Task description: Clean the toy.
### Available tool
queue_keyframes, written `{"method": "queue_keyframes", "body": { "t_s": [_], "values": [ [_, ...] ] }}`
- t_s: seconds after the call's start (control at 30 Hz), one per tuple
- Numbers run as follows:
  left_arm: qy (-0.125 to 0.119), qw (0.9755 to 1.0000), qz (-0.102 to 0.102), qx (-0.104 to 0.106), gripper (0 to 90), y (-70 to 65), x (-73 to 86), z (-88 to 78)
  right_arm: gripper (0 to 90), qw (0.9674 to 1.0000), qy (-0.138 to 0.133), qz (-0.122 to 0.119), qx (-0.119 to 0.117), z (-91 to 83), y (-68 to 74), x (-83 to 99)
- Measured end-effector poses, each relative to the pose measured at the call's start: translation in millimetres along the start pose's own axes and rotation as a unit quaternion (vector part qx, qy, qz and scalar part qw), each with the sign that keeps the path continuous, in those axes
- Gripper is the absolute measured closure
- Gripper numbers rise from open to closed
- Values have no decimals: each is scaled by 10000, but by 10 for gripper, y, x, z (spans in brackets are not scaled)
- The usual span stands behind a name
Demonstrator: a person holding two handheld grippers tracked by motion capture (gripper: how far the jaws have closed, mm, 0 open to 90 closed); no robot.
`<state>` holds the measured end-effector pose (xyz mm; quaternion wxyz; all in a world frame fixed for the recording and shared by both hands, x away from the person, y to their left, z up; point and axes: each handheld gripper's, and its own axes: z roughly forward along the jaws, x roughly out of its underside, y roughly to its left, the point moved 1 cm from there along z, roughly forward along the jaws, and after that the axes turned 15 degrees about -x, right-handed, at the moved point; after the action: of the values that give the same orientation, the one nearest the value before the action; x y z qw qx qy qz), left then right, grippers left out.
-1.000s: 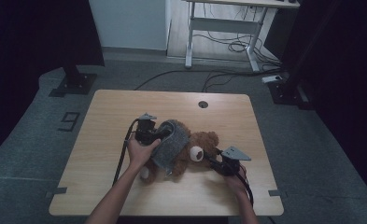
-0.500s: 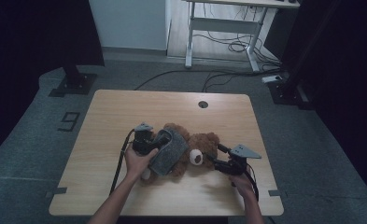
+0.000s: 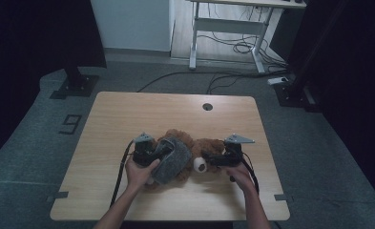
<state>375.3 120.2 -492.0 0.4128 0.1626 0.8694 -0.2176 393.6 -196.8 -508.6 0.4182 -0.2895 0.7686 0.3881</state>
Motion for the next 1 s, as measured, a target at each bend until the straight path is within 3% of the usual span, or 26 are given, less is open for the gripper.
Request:
{"method": "queue_keyframes", "body": {
  "t_s": [0.03, 0.13, 0.17, 0.27, 0.3, 0.43, 0.57, 0.6, 0.63, 0.73, 0.87, 0.93, 1.0],
  "values": [
    [-10, 10000, 2, 34, 830, -3, 22, -9, 146, 9997, -87, 44, -226, -18, 10, 54],
    [-15, 10000, 36, 61, 830, -16, 44, -29, 204, 9997, -57, 51, -233, -42, 42, 96],
    [-1, 9999, 21, 106, 830, -33, 72, -67, 271, 9998, -40, -104, -171, -70, 115, 142],
    [-21, 9999, 14, 148, 829, -52, 108, -114, 316, 9995, -32, -312, -40, -94, 201, 194],
    [-34, 9998, -37, 203, 829, -74, 140, -163, 353, 9986, -49, -527, 55, -114, 265, 240],
    [-94, 9997, -43, 220, 827, -135, 120, -266, 393, 9974, -145, -703, 97, -143, 309, 316],
    [-238, 9989, 281, 278, 827, -376, -70, -400, 402, 9969, -138, -773, 94, -149, 307, 322],
    [-294, 9984, 370, 307, 827, -466, -135, -417, 404, 9967, -117, -802, 102, -151, 311, 322],
    [-372, 9969, 574, 386, 827, -660, -272, -402, 406, 9963, -147, -838, 118, -145, 316, 329],
    [-352, 9956, 723, 480, 825, -861, -397, -310, 406, 9961, -162, -862, 131, -145, 318, 335],
    [-74, 9942, 938, 526, 823, -1194, -528, 58, 406, 9958, -189, -882, 167, -146, 326, 348],
    [126, 9938, 1071, 287, 821, -1261, -509, 279, 406, 9957, -190, -889, 180, -146, 328, 350],
    [335, 9944, 985, 193, 820, -1216, -436, 469, 407, 9955, -197, -901, 200, -146, 331, 357]
  ]
}}
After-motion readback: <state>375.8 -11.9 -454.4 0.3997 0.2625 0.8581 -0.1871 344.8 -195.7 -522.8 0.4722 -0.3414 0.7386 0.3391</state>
